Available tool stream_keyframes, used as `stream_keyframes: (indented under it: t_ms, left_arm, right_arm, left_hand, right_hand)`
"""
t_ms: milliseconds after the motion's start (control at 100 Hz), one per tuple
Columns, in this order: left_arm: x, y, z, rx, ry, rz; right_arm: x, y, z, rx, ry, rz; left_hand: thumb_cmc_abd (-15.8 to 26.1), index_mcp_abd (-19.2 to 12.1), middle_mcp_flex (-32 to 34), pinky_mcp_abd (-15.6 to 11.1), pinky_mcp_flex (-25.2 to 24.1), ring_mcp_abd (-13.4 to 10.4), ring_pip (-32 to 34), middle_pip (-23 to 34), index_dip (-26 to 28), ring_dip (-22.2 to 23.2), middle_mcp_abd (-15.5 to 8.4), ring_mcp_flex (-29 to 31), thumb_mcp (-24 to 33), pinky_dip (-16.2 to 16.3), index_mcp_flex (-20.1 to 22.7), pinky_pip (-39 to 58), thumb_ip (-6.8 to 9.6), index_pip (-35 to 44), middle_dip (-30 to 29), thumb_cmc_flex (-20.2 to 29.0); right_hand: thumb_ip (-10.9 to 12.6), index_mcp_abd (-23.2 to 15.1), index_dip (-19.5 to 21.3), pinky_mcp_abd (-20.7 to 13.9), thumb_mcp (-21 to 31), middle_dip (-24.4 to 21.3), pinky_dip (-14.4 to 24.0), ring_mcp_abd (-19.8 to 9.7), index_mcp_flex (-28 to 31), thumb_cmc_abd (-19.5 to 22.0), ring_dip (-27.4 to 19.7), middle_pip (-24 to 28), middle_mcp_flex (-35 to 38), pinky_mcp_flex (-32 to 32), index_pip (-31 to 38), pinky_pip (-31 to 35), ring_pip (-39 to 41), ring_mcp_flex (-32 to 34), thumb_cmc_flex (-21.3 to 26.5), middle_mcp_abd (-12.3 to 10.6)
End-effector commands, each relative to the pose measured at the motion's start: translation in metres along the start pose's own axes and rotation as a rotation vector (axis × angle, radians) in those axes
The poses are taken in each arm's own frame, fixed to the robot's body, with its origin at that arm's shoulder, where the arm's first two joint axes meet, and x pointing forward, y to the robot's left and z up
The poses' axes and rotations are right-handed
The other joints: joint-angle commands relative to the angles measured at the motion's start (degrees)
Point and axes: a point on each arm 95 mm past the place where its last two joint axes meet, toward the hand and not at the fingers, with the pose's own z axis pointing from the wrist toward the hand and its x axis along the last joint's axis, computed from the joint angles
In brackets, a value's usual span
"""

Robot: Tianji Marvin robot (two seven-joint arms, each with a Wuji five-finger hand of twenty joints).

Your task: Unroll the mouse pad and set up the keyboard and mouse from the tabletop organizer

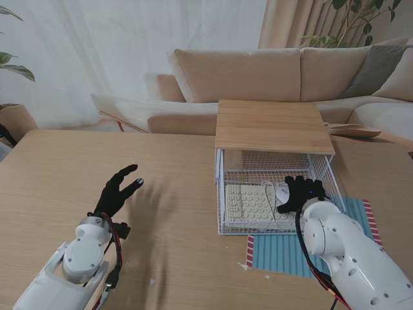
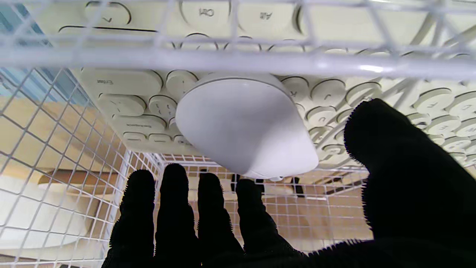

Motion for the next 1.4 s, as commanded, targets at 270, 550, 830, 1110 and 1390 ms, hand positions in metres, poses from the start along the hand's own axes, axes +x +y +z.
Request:
stream_keyframes:
  t_ms: [270, 550, 830, 1110, 1390]
  left_arm:
    - [0.001, 0.003, 0.001, -0.017, -0.003, -0.004]
    - [0.001, 0.004, 0.001, -0.02, -0.007, -0.011]
    - [0.001, 0.005, 0.001, -0.023, -0.008, -0.012]
    - [0.001, 0.006, 0.001, -0.022, -0.01, -0.013]
    - [0.001, 0.006, 0.001, -0.024, -0.01, -0.015]
  right_arm:
    - [-0.008, -0.007, 0.004, 0.047, -0.031, 0.003]
    - [-0.01, -0.013, 0.004, 0.071, -0.04, 0.049]
    - [-0.007, -0.02, 0.007, 0.072, -0.047, 0.057]
    - [-0.005, -0.026, 0.01, 0.09, -0.055, 0.056]
    - [0.0, -0.025, 0.015, 0.049, -0.036, 0.07]
  left_hand:
    - [-0.83, -0.37, -1.22, 0.05, -0.78, 0.08, -0.27, 0.59, -0.08, 0.86, -1.52, -2.01, 1.05, 1.39, -0.73, -1.19, 2.01, -0.21, 0.24, 0.09]
    - [-0.97, -0.29, -1.19, 0.06, -0.76, 0.07, -0.3, 0.63, -0.08, 0.85, -1.59, -2.06, 1.4, 1.37, -0.69, -1.24, 2.03, -0.2, 0.26, 0.08]
    - [-1.12, -0.28, -1.18, 0.04, -0.75, 0.02, -0.23, 0.67, -0.08, 0.87, -1.57, -2.0, 1.56, 1.37, -0.75, -1.26, 2.01, -0.19, 0.28, -0.02]
    - [-1.28, -0.19, -1.2, 0.07, -0.74, 0.05, -0.21, 0.63, -0.07, 0.87, -1.49, -1.99, 1.77, 1.34, -0.78, -1.31, 2.02, -0.17, 0.26, -0.01]
    - [-1.4, -0.11, -1.22, 0.03, -0.73, 0.07, -0.16, 0.66, -0.07, 0.89, -1.52, -1.98, 1.91, 1.35, -0.92, -1.29, 2.01, -0.18, 0.28, -0.08]
  right_hand:
    - [1.66, 0.72, 0.24, -1.14, 3.26, 0.76, -0.84, -0.41, -1.84, -1.55, 0.06, 0.35, -0.97, 0.04, 0.53, -1.41, 1.59, -0.69, -0.02, -0.19]
    - [1.92, 3.46, 1.28, -0.64, 6.11, 6.34, -0.36, 0.1, 1.75, -2.49, 4.29, 15.34, -1.76, 2.64, 4.31, 4.39, 9.8, 4.05, 3.48, 0.1]
    - [2.23, 4.15, 2.86, -0.1, 9.2, 10.25, -0.8, 0.34, 3.13, -4.29, 7.14, 20.89, -0.57, 4.57, 8.64, 8.56, 15.56, 6.94, 6.32, 0.59]
    - [2.53, 3.33, 4.15, 1.46, 11.81, 12.51, -1.62, 0.59, 1.79, -4.96, 9.49, 23.15, 0.08, 8.55, 12.64, 14.16, 20.24, 10.87, 10.11, 0.3]
    - [4.01, 1.92, 5.5, 1.52, 17.15, 17.17, 1.09, -1.78, 1.02, -4.12, 14.18, 27.61, 2.28, 15.07, 18.75, 22.91, 30.2, 18.48, 18.47, -1.32]
